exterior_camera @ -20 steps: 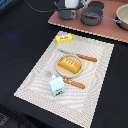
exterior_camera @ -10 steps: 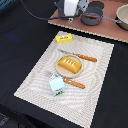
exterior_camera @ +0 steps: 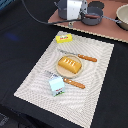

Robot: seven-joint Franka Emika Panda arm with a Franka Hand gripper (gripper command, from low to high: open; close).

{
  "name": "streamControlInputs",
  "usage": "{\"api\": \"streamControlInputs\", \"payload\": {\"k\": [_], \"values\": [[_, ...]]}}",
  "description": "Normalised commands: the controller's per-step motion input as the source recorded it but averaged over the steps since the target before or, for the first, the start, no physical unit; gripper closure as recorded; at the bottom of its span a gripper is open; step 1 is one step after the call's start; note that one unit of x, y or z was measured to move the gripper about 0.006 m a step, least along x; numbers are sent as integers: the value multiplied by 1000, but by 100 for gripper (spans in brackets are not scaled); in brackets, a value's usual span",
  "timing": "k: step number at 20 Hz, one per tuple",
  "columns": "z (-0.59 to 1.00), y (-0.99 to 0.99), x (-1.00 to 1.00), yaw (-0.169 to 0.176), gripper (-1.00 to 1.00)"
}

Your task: Interact with the objects in diverse but meaningful ways.

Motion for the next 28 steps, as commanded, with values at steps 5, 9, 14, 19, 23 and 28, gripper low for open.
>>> {"api": "streamControlInputs", "payload": {"k": [5,9,14,19,23,28], "values": [[-469,-222,-566,66,-100],[-521,-46,-683,65,-100],[-443,41,-695,63,-100],[-486,-1,-535,63,-100],[-399,-54,-79,46,-100],[-303,0,41,46,-100]]}}
